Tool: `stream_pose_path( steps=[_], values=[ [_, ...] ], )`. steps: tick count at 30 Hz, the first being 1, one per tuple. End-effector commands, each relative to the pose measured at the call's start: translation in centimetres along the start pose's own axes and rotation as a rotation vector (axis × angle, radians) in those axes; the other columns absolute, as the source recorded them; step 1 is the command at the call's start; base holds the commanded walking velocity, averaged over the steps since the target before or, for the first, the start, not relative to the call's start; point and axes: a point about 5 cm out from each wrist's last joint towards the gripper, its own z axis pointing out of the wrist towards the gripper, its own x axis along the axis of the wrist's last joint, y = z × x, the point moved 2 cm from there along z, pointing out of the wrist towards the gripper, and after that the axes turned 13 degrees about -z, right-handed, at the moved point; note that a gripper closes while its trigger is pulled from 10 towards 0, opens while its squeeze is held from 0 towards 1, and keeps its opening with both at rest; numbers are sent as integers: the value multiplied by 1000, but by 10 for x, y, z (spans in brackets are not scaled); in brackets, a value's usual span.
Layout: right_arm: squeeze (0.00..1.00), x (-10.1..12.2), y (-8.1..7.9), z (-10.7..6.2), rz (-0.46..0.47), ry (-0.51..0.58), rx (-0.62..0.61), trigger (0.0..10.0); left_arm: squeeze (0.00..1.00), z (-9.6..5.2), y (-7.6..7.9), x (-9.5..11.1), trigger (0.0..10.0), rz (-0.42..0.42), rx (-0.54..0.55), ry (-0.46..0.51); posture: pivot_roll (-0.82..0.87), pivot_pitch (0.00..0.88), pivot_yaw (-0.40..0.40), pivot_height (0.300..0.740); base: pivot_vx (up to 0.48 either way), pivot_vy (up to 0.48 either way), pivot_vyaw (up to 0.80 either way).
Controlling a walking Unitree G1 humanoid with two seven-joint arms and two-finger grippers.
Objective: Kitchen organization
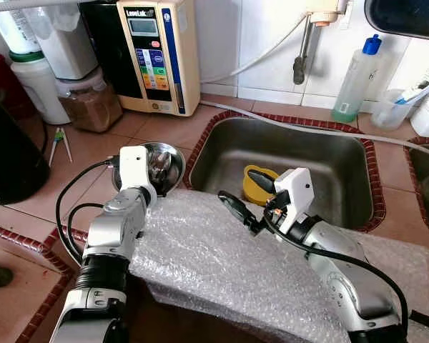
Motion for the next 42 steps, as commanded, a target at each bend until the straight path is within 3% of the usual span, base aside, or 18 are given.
stream_pose_path(
  steps=[1, 24, 27, 30, 39, 42],
  values=[
    [0, 9, -3, 2, -18, 23, 25, 10000, 0, 0, -12, -12, 0, -12, 49, -46, -184, 23, 74, 740, 0, 0, 0],
    [0, 9, 9, 1, -34, 12, -16, 10000, 0, 0, -19, -6, 0, -34, 105, 5, -189, 20, 74, 740, 0, 0, 0],
    [0, 9, 10, 1, -37, 11, -16, 10000, 0, -1, -20, 0, 0, -63, 117, 59, -191, 17, 73, 740, 0, 0, 0],
    [0, 9, 11, 1, -42, 10, -22, 10000, 0, -3, -16, 21, 0, -109, 110, 171, -190, 12, 70, 740, 0, 0, 0],
    [0, 10, 15, 3, -58, 11, -37, 10000, 0, -3, -14, 26, 0, -154, 102, 223, -191, 6, 69, 740, 0, 0, 0],
    [0, 10, 17, 3, -60, 12, -46, 10000, 0, -3, -12, 26, 0, -121, 90, 228, -192, 2, 70, 740, 0, 0, 0]
  ],
)
